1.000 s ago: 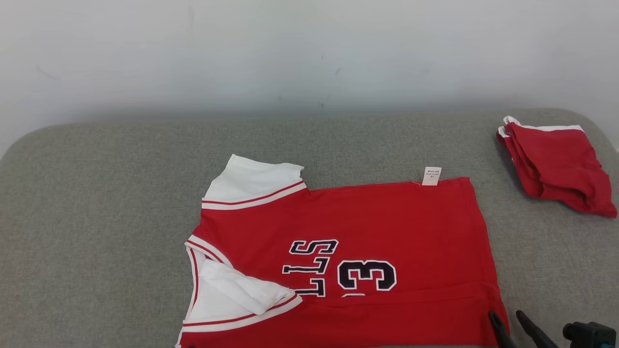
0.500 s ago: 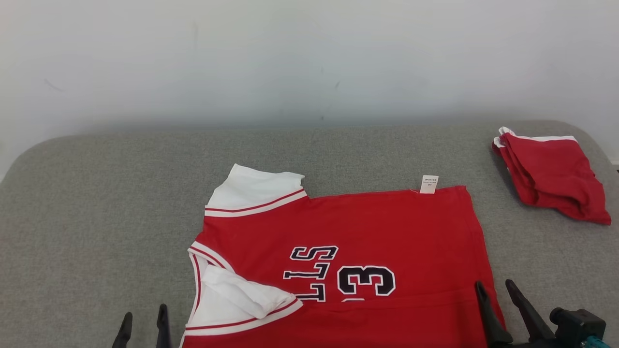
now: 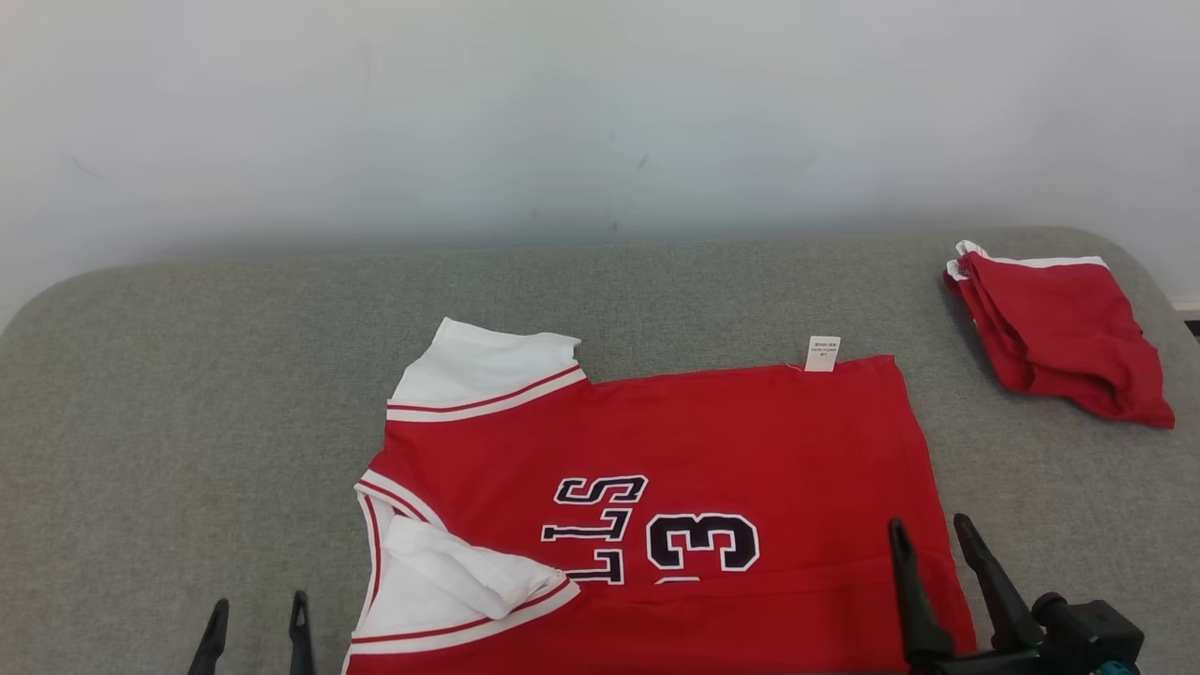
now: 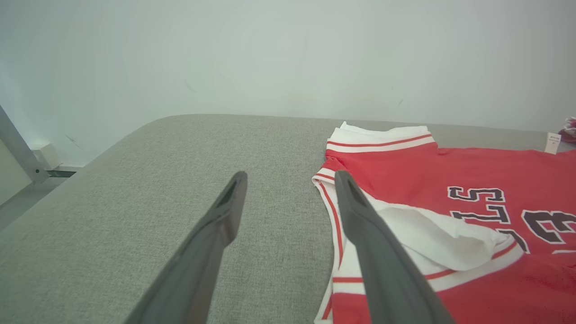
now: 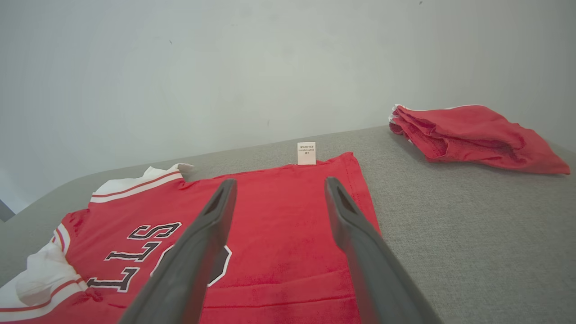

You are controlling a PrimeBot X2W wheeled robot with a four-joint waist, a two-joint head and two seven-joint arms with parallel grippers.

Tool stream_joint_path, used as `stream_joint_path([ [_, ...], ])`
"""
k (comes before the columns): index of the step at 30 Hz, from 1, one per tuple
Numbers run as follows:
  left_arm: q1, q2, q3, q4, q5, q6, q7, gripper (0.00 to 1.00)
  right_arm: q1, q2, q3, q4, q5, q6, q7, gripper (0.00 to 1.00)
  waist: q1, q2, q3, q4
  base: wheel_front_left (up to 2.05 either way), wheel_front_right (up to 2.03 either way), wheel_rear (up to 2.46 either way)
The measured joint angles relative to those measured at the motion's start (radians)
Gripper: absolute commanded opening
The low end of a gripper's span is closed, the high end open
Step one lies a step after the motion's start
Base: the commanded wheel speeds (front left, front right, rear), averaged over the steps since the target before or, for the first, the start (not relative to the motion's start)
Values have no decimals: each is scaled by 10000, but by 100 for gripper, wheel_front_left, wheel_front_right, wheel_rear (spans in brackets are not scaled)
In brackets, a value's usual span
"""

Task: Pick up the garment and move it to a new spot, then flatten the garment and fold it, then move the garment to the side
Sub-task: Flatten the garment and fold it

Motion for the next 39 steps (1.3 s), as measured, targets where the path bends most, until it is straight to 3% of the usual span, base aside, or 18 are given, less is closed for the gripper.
stream_joint_path([
  [11, 102, -330, 368, 305, 911, -631, 0, 100, 221, 407, -100, -161, -447, 0, -2, 100, 0, 0, 11, 64, 0, 0, 0],
  [31, -115, -623, 725, 508, 1235, -915, 0, 100, 195, 431, -19, -96, -485, 0, 0, 100, 0, 0, 147, -28, 0, 0, 0],
  [35, -679, -571, 746, 662, 1231, -989, 0, 100, -43, 453, 10, -31, -541, 0, 0, 100, -1, 0, 301, -145, 0, 0, 0],
  [39, -1736, -176, 652, 754, 1227, -1003, 0, 100, -754, 449, 81, -44, -656, 0, -2, 100, 0, 0, 588, -331, 0, 0, 0],
])
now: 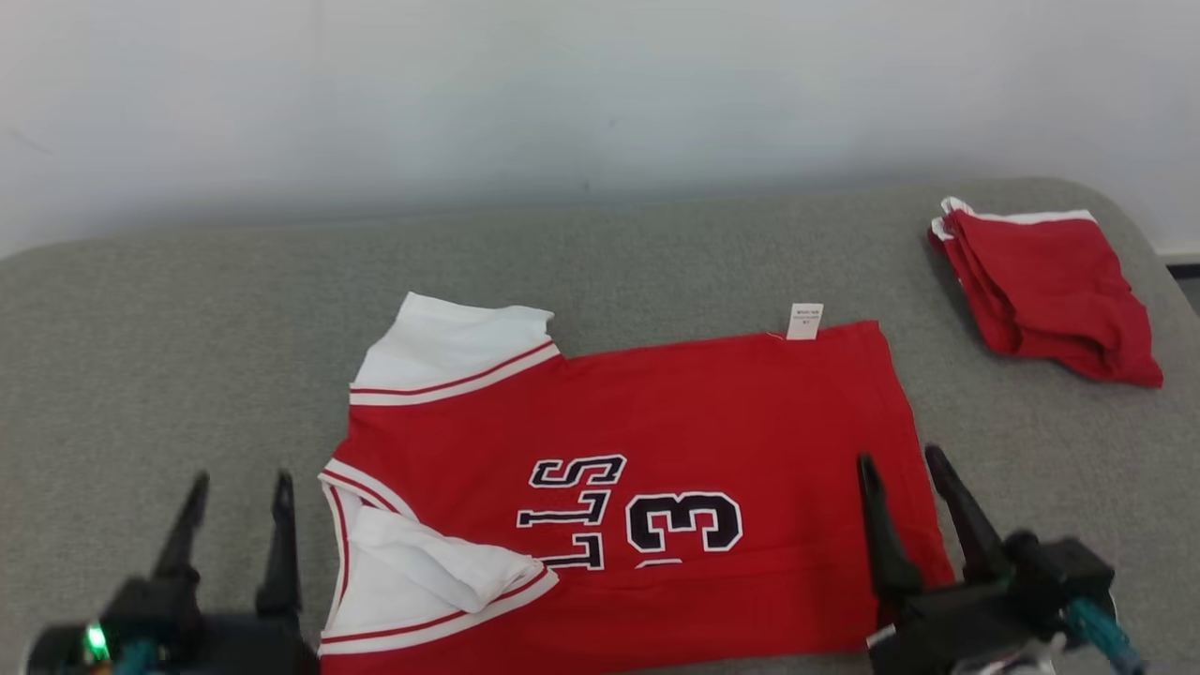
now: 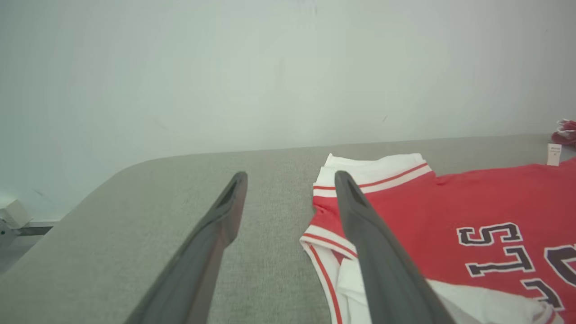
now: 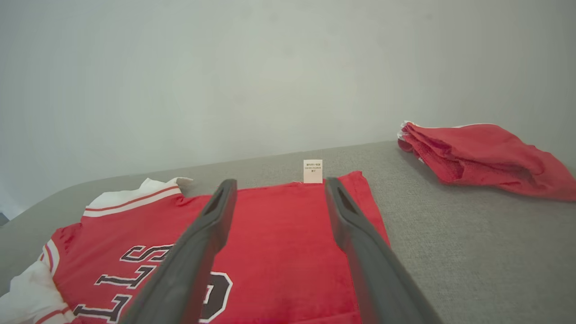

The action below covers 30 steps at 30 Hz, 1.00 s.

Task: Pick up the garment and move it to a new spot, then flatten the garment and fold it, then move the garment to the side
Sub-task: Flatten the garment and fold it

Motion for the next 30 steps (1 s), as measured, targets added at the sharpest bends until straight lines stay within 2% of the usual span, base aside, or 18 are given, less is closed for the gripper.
stream_joint_path([
  [3, -1084, 420, -38, 219, -128, -6, 0, 100, -829, -44, 188, 75, -115, 0, 2, 100, 1, 1, 341, -170, 0, 0, 0],
  [8, -3565, 1557, -966, 1574, -1135, -65, 199, 100, -2566, -98, 464, 846, -163, 0, 0, 100, 4, 2, 1154, -630, 0, 0, 0],
  [17, -6295, 3545, -2872, 2964, -3630, -65, 2224, 100, -4708, -157, 1108, 2084, -228, 0, 0, 100, 4, 3, 2203, -1572, 0, 0, 0],
  [18, -6295, 3545, -2872, 2964, -3630, -65, 2224, 100, -4708, -157, 1108, 2084, -228, 0, 0, 100, 4, 3, 2203, -1572, 0, 0, 0],
  [23, -7357, 4520, -4040, 3653, -4788, -69, 3400, 100, -5339, -163, 1312, 2217, -50, 0, 0, 100, 3, 3, 2836, -2078, 0, 0, 0],
  [30, -8003, 5012, -5154, 4111, -5559, -69, 4065, 100, -5461, -46, 1392, 2293, 52, 0, 0, 100, 2, 2, 3446, -2517, 0, 0, 0],
])
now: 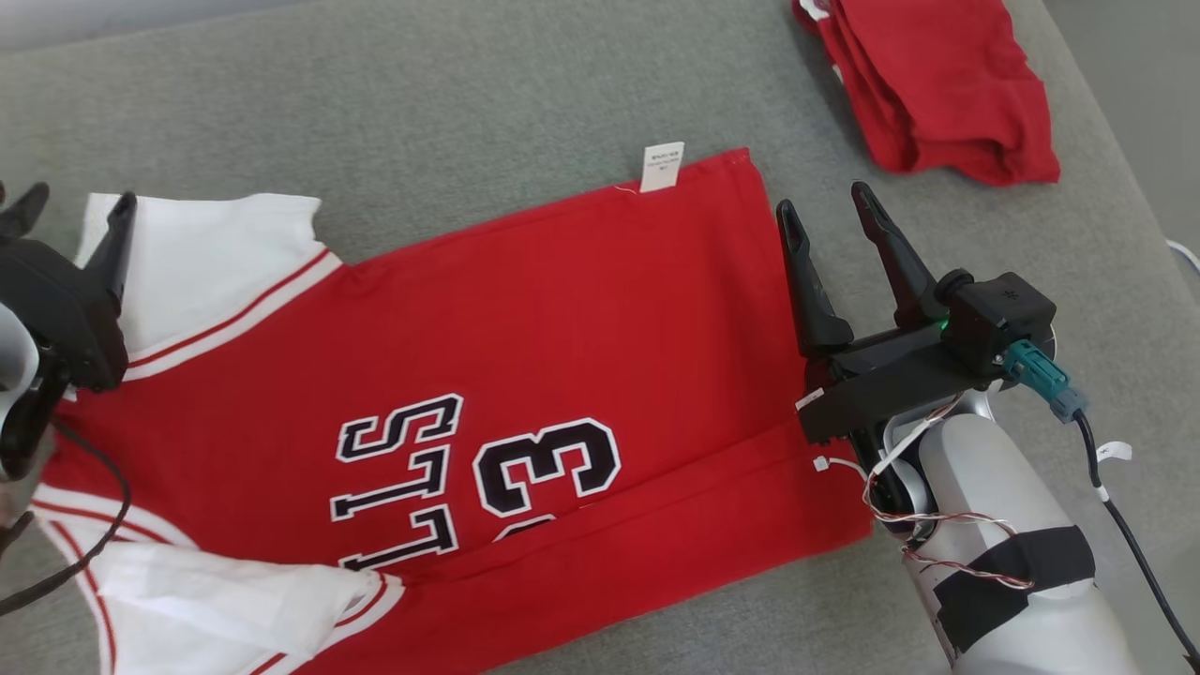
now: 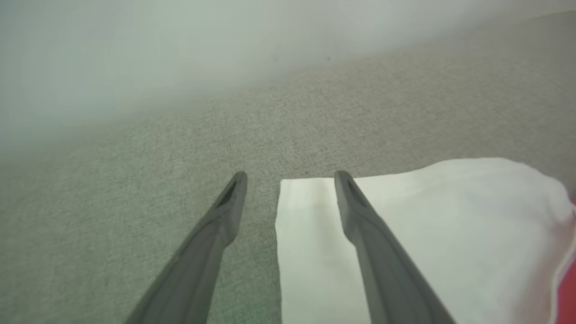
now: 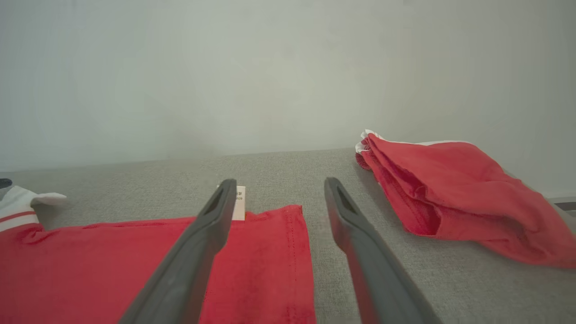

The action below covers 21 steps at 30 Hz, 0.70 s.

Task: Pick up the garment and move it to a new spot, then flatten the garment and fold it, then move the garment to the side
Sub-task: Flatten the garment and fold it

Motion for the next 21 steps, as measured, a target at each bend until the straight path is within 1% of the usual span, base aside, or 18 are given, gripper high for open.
stream_joint_path([
  [4, -145, 111, -529, 370, -339, 0, 447, 100, -23, -12, 15, 38, 61, 0, 0, 100, 0, 0, 164, -182, 0, 0, 0],
  [10, -506, 186, -984, 748, -568, 0, 543, 100, -175, -58, 15, 73, 69, 0, 0, 100, -3, -2, 190, -234, 0, 0, 0],
  [11, -553, 174, -1043, 811, -715, 0, 571, 47, -197, -65, 25, 79, 67, 0, 0, 100, -2, -2, 186, -231, 0, 0, 0],
  [12, -613, 138, -1081, 871, -871, 0, 631, 0, -198, -69, 56, 107, 67, 0, 0, 100, -2, -2, 184, -221, 0, 0, 0],
  [16, -767, 81, -1446, 899, -1049, -4, 594, 0, -260, -127, 161, 443, 75, 0, 0, 100, -2, -1, 146, -140, 0, 0, 0],
  [21, -889, 127, -1574, 880, -1394, -2, -134, 0, -706, -384, 201, 1034, 157, 0, 0, 100, -3, -2, 8, 53, 0, 0, 0],
])
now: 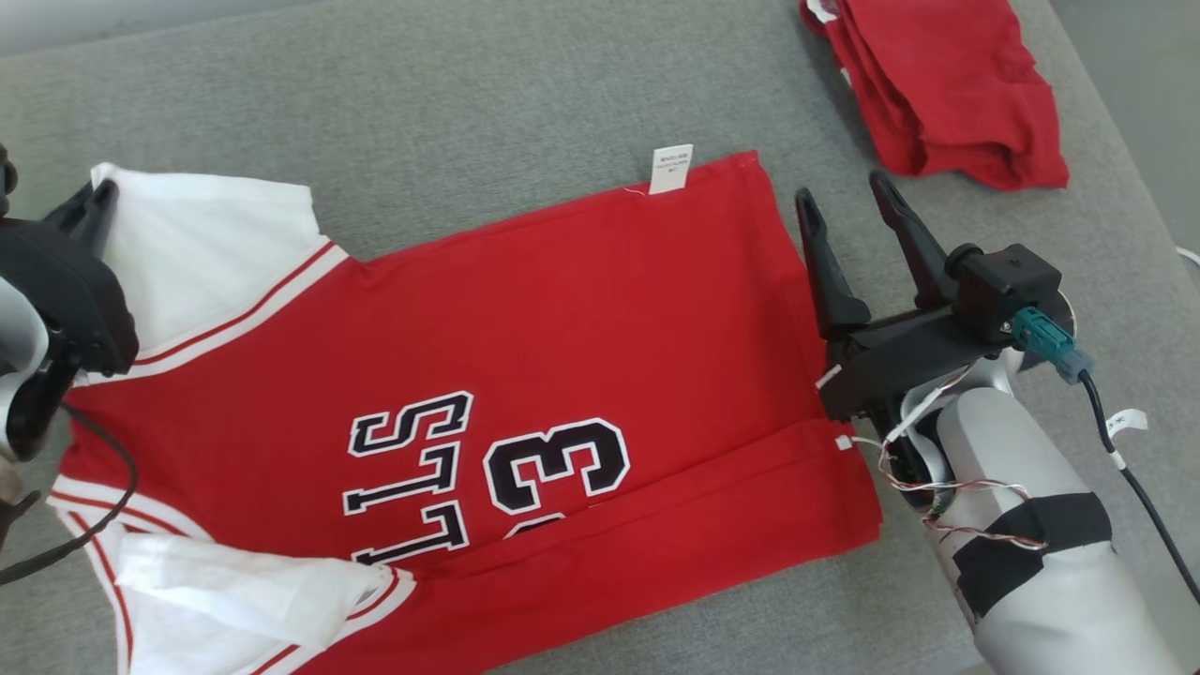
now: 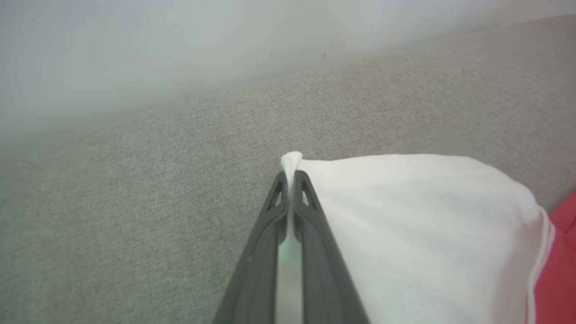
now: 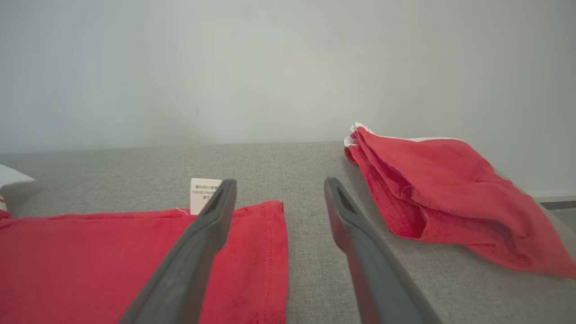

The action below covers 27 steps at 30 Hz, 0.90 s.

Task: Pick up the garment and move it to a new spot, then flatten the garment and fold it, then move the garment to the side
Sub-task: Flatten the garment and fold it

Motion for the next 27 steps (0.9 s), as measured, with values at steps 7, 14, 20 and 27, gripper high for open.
stream_joint_path([
  [7, -28, -104, -520, -566, -253, 0, -826, 0, -983, -364, 418, 1996, 328, 0, 113, 100, 0, 0, -210, 450, 0, 0, 0],
  [14, -196, -234, -1007, -986, -357, 0, -1312, 0, -2151, -598, 1118, 3480, 802, 0, 754, 100, 0, 0, -204, 931, 0, 0, 0],
  [20, -346, -347, -1285, -1045, -499, 0, -1553, 0, -2780, -757, 1557, 4451, 1005, 0, 890, 100, 0, 0, -95, 1203, 0, 0, 0],
  [27, -414, -370, -1544, -1129, -654, 0, -1747, 0, -3008, -763, 2011, 5125, 1440, 0, 890, 100, 0, 0, -13, 1297, 0, 0, 0],
])
